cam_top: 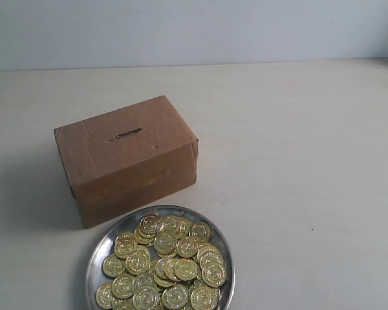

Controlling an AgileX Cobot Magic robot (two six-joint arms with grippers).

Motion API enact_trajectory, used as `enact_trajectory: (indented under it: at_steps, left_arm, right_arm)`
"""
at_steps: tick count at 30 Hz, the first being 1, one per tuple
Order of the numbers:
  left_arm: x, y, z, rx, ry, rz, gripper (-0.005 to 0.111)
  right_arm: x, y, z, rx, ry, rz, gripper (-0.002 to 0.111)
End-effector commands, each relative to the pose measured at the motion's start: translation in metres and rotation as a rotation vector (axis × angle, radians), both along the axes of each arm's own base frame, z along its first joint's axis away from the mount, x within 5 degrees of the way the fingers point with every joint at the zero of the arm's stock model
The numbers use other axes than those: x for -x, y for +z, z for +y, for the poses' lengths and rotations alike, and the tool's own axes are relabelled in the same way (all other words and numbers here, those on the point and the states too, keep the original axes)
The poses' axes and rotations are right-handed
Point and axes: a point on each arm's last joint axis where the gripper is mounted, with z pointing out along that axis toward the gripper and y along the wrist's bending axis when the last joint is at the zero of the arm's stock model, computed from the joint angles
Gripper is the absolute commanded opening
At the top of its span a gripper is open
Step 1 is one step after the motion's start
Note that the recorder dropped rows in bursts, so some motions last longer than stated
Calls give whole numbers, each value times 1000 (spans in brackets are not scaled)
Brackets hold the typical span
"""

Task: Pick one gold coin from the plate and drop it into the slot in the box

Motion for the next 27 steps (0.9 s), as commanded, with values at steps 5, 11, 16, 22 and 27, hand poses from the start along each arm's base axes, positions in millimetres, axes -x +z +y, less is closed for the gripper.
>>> enact_trajectory:
  at_steps: [5, 11, 16, 22, 27]
  left_arm:
    - [-56, -75, 9, 35, -20, 264, 0]
    - [-81, -135, 15, -95, 35, 464, 0]
    - [-92, -176, 19, -125, 72, 551, 0]
    - [-96, -202, 22, -196, 104, 622, 0]
    - [-97, -211, 21, -203, 95, 665, 0]
  right_arm:
    - [-13, -18, 0, 5, -9, 32, 0]
    - [-18, -26, 0, 6, -9, 58, 0]
    - [-23, -35, 0, 7, -9, 88, 0]
    - [-43, -73, 1, 11, -10, 208, 0]
    - [-58, -116, 2, 16, -9, 338, 0]
